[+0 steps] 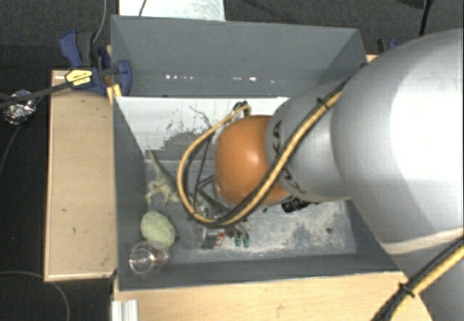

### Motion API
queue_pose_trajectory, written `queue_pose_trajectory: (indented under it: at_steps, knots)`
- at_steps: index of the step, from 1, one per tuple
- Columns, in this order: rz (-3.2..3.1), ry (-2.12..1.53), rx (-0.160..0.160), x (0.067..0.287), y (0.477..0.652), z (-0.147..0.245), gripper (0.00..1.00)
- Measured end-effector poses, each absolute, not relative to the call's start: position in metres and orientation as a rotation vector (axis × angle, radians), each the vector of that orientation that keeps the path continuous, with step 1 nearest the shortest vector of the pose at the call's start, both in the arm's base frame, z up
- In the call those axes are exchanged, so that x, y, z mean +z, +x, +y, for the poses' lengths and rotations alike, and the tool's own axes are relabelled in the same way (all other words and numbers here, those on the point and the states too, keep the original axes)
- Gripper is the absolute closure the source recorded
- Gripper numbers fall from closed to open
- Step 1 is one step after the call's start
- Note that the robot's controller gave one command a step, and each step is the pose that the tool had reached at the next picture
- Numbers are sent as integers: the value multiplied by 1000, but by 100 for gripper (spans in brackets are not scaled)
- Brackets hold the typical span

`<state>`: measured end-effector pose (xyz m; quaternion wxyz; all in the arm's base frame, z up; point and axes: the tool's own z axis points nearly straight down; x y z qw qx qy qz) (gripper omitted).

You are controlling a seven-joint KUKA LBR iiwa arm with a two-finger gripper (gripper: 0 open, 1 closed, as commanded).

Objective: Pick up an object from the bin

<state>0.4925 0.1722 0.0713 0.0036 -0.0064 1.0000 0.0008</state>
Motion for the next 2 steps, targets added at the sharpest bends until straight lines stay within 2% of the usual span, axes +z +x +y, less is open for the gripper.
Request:
queue_pose_trajectory:
  at_steps: [1, 2]
  knots:
    - [3134, -19, 3, 71, 493, 172, 100]
    - [3137, 10, 4, 100, 490, 149, 100]
